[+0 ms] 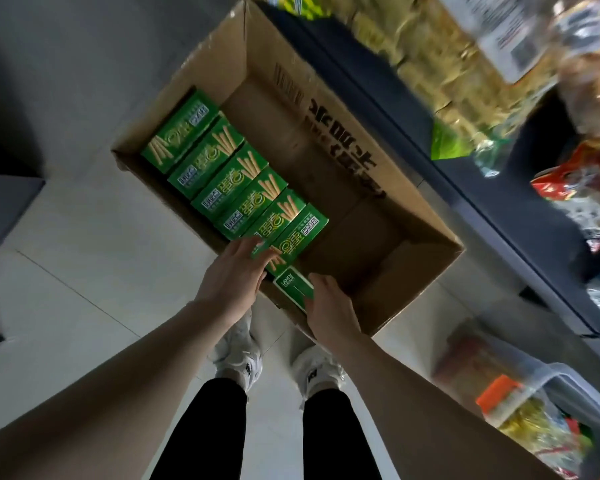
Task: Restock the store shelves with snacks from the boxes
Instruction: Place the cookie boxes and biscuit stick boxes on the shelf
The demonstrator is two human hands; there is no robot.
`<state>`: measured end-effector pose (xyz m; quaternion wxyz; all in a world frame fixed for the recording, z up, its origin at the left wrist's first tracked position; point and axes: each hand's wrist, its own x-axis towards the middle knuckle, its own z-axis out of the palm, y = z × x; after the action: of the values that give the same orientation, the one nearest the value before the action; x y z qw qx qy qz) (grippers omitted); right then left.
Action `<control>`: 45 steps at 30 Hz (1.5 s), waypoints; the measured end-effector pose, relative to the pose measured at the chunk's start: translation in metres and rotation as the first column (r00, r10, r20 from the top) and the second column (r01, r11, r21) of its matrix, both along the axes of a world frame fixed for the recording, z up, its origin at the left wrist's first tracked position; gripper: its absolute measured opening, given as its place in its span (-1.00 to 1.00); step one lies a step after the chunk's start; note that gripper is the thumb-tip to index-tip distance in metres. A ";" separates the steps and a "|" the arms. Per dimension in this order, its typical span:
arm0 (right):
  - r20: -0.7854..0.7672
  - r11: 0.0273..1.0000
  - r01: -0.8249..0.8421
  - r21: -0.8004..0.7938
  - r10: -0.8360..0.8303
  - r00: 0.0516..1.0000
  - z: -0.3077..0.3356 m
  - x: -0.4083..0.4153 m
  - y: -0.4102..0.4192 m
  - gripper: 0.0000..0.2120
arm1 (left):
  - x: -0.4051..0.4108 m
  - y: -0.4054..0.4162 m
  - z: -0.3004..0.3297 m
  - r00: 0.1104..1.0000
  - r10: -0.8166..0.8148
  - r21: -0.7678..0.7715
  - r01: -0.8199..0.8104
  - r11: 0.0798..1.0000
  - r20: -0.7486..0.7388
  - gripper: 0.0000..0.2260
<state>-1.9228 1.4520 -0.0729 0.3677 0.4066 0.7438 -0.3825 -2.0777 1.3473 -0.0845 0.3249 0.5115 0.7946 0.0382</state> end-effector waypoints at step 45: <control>-0.232 0.537 0.844 -0.004 -0.821 0.521 0.259 0.026 0.116 -0.70 | -0.043 0.065 0.283 0.817 0.571 -0.166 -0.554 0.816 0.080 -0.54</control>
<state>-1.8965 1.5679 0.1856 0.0383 0.6900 0.5118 -0.5104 -2.1203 1.4128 0.1983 0.3826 0.2266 0.8888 0.1110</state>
